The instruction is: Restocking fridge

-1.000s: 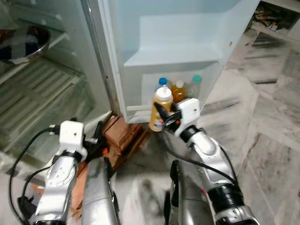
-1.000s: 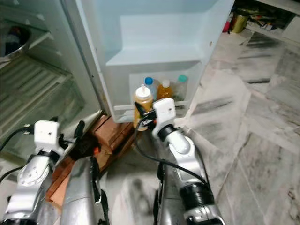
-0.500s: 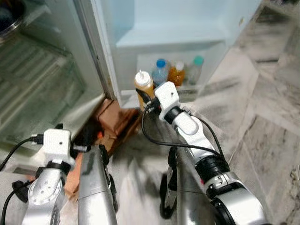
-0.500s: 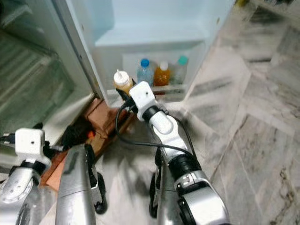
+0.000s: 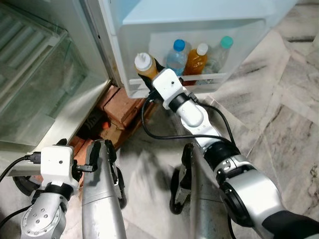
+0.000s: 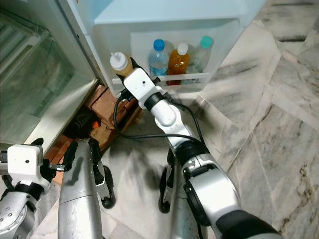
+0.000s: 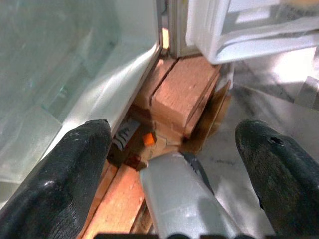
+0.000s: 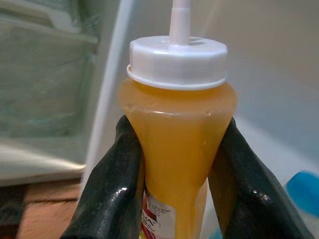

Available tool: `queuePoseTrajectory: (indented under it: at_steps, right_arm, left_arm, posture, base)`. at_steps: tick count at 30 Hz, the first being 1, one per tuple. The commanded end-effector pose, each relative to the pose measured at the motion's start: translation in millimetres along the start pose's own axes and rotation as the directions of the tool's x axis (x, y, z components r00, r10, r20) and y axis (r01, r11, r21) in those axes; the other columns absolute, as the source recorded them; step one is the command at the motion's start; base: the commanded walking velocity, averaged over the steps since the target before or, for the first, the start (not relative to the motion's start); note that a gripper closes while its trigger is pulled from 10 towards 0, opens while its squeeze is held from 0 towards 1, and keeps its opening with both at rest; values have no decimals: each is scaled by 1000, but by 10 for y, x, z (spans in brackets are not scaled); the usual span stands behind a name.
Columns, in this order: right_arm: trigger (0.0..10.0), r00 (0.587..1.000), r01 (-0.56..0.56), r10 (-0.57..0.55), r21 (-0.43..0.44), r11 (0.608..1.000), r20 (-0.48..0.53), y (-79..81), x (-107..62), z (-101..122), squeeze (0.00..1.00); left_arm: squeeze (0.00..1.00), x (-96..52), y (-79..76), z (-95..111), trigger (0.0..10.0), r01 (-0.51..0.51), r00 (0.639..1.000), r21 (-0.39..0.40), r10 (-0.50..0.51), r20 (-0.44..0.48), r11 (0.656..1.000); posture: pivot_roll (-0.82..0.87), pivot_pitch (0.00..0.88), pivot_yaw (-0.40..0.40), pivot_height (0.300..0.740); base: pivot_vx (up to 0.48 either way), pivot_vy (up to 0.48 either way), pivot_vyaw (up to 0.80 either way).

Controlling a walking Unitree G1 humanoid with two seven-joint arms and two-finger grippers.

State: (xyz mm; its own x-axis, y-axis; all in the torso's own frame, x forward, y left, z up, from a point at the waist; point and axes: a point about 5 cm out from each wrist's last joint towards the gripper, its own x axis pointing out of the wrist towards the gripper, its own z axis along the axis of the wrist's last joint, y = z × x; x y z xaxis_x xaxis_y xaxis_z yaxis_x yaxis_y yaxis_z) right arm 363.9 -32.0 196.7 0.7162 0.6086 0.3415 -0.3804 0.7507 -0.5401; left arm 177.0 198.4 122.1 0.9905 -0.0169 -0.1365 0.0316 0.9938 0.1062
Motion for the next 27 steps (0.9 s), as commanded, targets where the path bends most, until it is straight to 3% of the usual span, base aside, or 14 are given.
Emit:
queuePoseTrajectory:
  at_steps: [1, 10, 19, 25, 27]
  right_arm:
    - [10000, 997, 16, -10, -78, 997, 78, -15, 75, 123, 0]
    - [10000, 997, 6, 10, -195, 981, 79, 7, 138, 125, 0]
    - [10000, 999, 33, -32, -219, 975, 5, 58, 193, 67, 0]
    - [10000, 999, 51, -49, -206, 977, 14, 51, 240, 113, 0]
    - [10000, 996, 80, -86, -142, 987, -35, 28, 251, 79, 0]
  left_arm:
    - [0, -112, 10, -37, 10000, -11, 999, -3, 11, -47, 1000]
    - [0, -273, 1, 14, 10000, -9, 996, 3, 9, -83, 1000]
    - [0, -350, 45, 97, 10000, -19, 996, 55, 24, -82, 998]
    - [0, -414, 42, 93, 10000, -18, 995, 57, 24, -99, 998]
    - [0, -419, 36, 88, 10000, -17, 994, 55, 22, -106, 998]
  posture:
    - [197, 519, -82, 531]
    - [231, 549, -68, 531]
    - [262, 570, -61, 531]
    - [263, 580, -68, 531]
    - [260, 583, -76, 531]
  base:
    - [0, 0, 0]
    - [0, 0, 0]
    - [0, 0, 0]
    - [0, 0, 0]
    - [0, 0, 0]
